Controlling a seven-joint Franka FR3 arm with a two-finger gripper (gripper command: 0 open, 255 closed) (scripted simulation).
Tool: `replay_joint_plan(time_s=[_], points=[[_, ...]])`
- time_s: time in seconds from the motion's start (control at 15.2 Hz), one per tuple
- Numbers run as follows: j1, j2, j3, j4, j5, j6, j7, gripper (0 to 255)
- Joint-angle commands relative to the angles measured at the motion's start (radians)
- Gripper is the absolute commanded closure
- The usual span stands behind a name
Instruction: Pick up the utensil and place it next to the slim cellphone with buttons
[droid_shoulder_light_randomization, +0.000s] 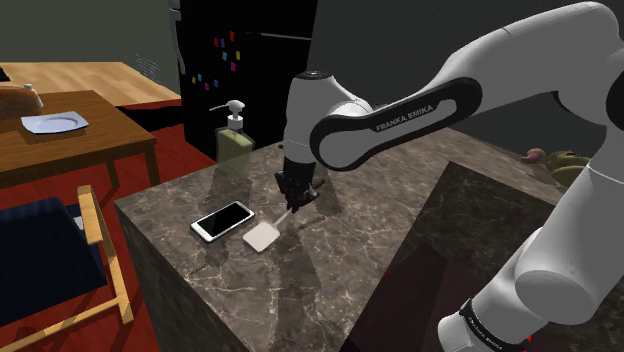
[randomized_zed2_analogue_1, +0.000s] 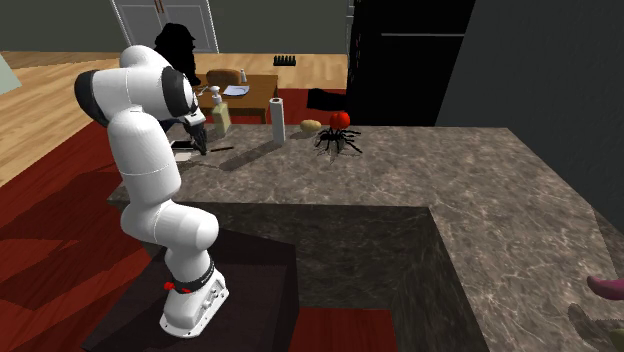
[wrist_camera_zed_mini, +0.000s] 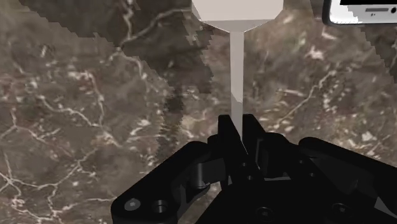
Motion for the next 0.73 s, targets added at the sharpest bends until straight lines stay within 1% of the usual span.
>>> replay_joint_plan(time_s=[0.0,0.53,0.59,0.66], points=[[0.002,0.018,-0.001,-0.008,-0.013,0.023,0.010,255],[0.002,0.018,-0.002,-0.008,-0.013,0.023,0.010,255],[0.002,0.018,-0.002,-0.008,-0.013,0.023,0.010,0],[0.002,0.018,-0.002,-0.008,-0.013,0.023,0.010,0]])
